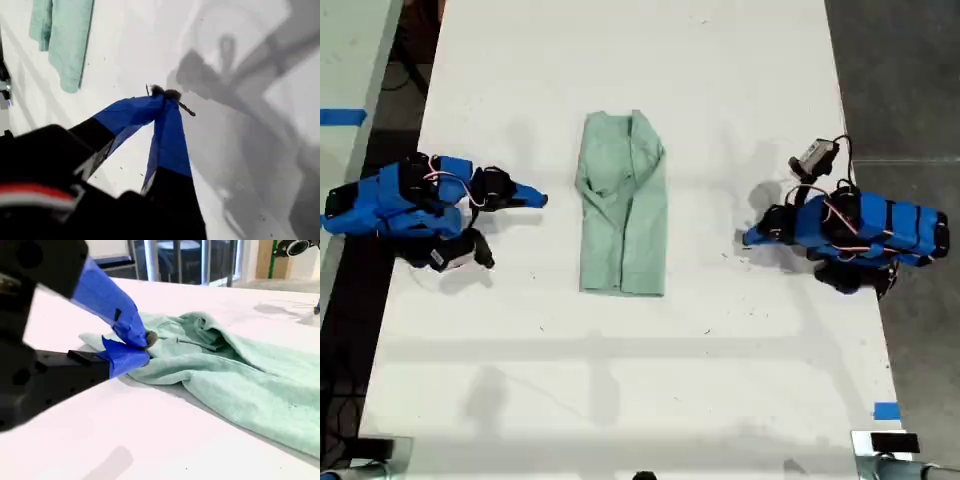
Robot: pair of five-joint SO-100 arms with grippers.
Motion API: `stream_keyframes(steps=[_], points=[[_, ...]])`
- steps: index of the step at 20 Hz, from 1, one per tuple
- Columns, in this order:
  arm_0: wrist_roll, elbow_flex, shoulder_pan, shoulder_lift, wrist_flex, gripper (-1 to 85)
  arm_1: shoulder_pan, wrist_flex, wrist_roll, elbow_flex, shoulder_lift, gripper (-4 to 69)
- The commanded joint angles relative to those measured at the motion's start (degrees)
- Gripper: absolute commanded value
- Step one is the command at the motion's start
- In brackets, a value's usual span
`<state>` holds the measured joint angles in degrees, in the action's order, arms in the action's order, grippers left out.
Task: Fold t shirt
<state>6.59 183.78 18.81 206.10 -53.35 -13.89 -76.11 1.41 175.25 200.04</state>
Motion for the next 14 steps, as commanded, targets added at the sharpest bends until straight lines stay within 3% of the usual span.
stream_keyframes(steps=[1,3,5,6,8,11,14], points=[[-4.0,-0.8,-6.8,0.4,8.0,-0.2,2.3,11.8,6.9,3.1,0.8,-1.2],[-2.0,-0.3,-7.1,0.4,9.5,-0.2,2.5,9.8,3.7,3.2,0.8,-1.3],[-2.0,0.3,-6.7,0.4,7.7,-0.2,2.7,2.3,-7.6,3.2,0.7,-1.4],[-2.0,0.0,-6.9,0.4,6.9,-0.2,2.8,1.2,-8.7,3.2,0.7,-1.4],[-3.0,-0.2,-6.9,0.4,5.5,-0.2,2.5,1.1,-2.5,3.2,0.7,-1.4],[-8.7,-2.9,-7.1,-4.0,3.4,-0.2,5.0,7.1,-1.4,0.4,0.4,-1.2],[-17.5,-22.1,-16.5,-41.6,6.9,1.3,11.9,21.4,-5.4,-7.7,-17.7,11.7]])
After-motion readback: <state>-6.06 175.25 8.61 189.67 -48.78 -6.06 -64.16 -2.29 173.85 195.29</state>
